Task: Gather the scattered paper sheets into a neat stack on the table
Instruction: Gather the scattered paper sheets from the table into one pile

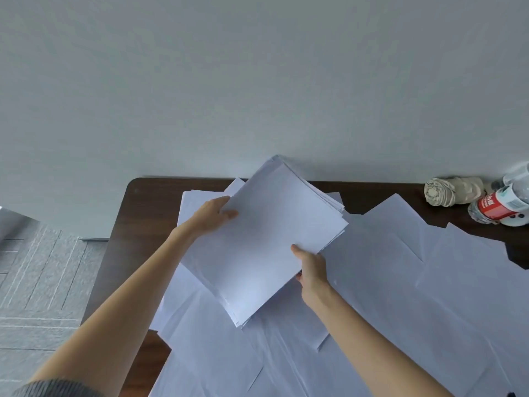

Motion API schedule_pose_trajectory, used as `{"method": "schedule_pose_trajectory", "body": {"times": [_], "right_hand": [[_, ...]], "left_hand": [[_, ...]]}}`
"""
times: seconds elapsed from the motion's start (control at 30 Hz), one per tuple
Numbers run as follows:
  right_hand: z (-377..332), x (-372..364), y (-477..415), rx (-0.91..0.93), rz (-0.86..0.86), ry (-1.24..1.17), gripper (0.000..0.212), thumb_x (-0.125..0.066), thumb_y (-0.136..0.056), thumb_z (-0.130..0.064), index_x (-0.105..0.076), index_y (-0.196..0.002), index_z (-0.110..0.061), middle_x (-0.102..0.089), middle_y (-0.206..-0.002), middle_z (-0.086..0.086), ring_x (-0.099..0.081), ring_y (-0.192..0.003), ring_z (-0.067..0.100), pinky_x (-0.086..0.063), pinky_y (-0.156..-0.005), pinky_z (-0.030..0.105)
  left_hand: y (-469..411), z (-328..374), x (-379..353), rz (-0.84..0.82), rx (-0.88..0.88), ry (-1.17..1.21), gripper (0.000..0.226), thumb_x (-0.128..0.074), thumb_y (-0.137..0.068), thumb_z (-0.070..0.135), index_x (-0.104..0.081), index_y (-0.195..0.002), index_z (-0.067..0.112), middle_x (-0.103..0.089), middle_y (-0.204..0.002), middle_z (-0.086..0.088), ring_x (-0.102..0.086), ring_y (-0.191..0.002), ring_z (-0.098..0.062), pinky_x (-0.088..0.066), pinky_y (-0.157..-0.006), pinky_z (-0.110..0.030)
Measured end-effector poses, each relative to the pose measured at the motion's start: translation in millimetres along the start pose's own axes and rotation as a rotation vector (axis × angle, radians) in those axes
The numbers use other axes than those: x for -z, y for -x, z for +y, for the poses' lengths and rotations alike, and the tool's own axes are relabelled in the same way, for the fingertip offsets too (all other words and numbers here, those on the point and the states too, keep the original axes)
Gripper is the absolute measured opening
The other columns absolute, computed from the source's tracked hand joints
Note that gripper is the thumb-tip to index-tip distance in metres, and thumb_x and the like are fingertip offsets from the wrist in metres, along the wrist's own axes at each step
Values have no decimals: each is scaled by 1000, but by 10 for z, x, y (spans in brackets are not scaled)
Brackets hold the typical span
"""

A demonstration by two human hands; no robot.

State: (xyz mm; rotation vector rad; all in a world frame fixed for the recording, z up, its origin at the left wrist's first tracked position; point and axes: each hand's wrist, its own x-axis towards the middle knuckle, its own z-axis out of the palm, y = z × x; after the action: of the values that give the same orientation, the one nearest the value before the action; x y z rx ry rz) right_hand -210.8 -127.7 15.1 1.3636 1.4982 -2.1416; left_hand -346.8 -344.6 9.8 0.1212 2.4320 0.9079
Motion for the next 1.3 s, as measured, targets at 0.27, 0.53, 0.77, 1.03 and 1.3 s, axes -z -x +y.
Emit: {"method": "schedule_pose_trajectory", "body": {"times": [0.27, 0.53, 0.77, 1.03, 1.3], "right_hand": [[2, 271, 387, 151, -167, 127, 23, -69, -84, -11, -69, -106, -18, -74, -105, -3, -68, -99, 15, -51, -87, 30], [511, 709, 663, 132, -282, 436, 8, -63, -86, -9, -68, -92, -12, -72, -86, 1, -63, -75, 14, -43, -59, 21], [931, 927, 778, 152, -290, 501, 21, -56, -88, 0, -70, -94, -14, -74, -95, -2, -68, -87, 16, -51, -68, 22], [1001, 1020, 704, 188, -188, 529, 23, -53, -90, -1, -64, -88, -21, -70, -94, 0, -64, -81, 16, -52, -69, 28], [1064, 1082, 605, 169, -139, 453, 21, -54, -92, 2, -65, -100, -14, -69, -96, 0, -63, -83, 15, -49, -66, 24]], "left_hand": [[1030, -35, -188, 102, 75, 451, 17, -60, -97, 18, -61, -113, 14, -69, -100, -5, -67, -81, -19, -54, -65, -28], [1862, -421, -775, 105, 172, 591, 20, -66, -94, 20, -63, -111, 12, -72, -100, -8, -70, -81, -19, -58, -68, -33], [2139, -720, -1136, 116, 244, 298, 15, -72, -87, 32, -62, -92, 22, -69, -79, 1, -64, -68, -17, -51, -66, -36], [2426, -900, -1281, 365, 394, 230, 10, -68, -89, 35, -64, -87, 26, -66, -84, 5, -64, -79, -16, -47, -60, -30], [2257, -819, -1140, 549, 358, -3, 28, -71, -88, 23, -60, -113, 19, -57, -120, -2, -58, -104, -17, -42, -69, -29]]}}
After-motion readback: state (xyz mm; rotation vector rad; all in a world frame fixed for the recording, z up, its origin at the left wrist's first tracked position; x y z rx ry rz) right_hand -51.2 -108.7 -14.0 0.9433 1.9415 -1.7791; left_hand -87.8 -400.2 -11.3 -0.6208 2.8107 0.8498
